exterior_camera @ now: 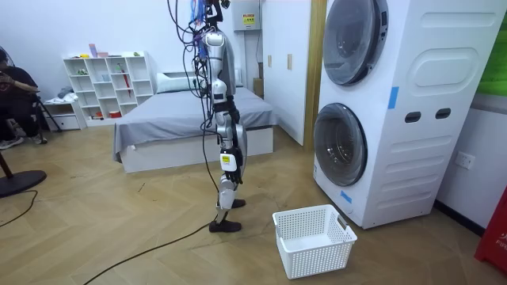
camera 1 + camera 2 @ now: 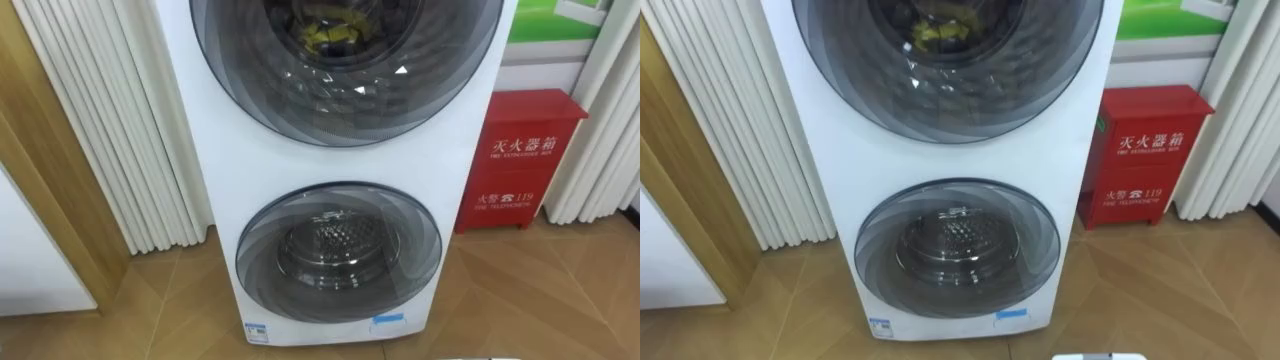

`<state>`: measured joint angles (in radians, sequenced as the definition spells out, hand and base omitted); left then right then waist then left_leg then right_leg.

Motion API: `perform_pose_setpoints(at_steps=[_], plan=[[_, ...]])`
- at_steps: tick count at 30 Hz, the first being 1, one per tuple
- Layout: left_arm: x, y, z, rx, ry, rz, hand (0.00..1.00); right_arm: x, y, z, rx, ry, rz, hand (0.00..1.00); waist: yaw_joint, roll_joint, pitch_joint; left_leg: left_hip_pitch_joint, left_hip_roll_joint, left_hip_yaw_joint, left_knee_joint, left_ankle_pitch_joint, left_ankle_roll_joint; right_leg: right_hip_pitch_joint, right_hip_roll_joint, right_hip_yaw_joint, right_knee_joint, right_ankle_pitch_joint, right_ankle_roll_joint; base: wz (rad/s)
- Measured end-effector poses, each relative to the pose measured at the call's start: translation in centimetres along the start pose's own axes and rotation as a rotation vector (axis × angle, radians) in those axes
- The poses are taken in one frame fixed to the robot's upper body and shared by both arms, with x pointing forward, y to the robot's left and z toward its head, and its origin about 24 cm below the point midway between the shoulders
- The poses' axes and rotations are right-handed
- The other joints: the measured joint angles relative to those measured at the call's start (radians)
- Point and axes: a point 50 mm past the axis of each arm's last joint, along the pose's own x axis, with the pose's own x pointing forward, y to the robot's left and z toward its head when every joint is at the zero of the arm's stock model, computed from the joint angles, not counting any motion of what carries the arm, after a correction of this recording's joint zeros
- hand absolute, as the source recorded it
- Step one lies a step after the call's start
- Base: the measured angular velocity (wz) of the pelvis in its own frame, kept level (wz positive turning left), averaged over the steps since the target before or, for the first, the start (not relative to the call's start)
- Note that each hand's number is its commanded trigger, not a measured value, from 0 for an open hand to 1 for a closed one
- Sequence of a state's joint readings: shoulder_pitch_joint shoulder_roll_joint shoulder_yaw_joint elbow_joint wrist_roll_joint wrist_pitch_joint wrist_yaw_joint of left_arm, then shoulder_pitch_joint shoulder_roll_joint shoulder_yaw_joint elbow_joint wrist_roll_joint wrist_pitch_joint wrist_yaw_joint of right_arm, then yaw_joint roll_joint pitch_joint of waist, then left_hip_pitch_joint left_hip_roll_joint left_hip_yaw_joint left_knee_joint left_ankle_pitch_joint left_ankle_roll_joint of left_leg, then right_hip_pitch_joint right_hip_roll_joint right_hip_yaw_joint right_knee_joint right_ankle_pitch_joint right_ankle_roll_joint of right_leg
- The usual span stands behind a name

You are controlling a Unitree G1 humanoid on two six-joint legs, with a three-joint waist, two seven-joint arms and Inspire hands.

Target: Pick clothes from washing machine

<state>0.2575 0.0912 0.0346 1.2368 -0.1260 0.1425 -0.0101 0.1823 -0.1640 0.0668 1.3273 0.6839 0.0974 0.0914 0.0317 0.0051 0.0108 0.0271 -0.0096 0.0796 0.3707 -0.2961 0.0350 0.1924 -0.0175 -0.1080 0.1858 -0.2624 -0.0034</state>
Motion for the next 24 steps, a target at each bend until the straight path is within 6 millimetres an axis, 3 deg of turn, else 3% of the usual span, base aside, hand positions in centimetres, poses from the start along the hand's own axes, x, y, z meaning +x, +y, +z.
perform_pose_setpoints(at_steps=[10,20,24], plan=[[0.0,0.0,1.4,0.007,-0.037,0.005,0.0,0.0,0.2,0.3,-0.011,-0.014,0.017,0.0,-0.001,0.003,0.0011,-0.007,0.004,0.0,0.004,-0.003,-0.002,-0.001,0.003,-0.007,0.004,0.001,-0.002,0.01],[0.0,0.0,1.6,0.003,-0.045,0.005,0.0,0.0,0.1,0.3,0.01,-0.017,-0.006,0.0,-0.006,0.005,0.0012,-0.015,0.007,0.0,0.012,-0.006,-0.002,-0.002,0.005,-0.006,0.011,0.002,-0.003,0.0],[-0.1,0.3,2.1,0.0,-0.076,0.01,0.0,0.0,0.2,1.6,0.002,-0.055,-0.053,0.0,-0.01,0.002,-0.0011,-0.02,0.008,0.0,0.019,-0.008,0.0,-0.002,0.005,-0.008,0.0,0.001,-0.002,0.0]])
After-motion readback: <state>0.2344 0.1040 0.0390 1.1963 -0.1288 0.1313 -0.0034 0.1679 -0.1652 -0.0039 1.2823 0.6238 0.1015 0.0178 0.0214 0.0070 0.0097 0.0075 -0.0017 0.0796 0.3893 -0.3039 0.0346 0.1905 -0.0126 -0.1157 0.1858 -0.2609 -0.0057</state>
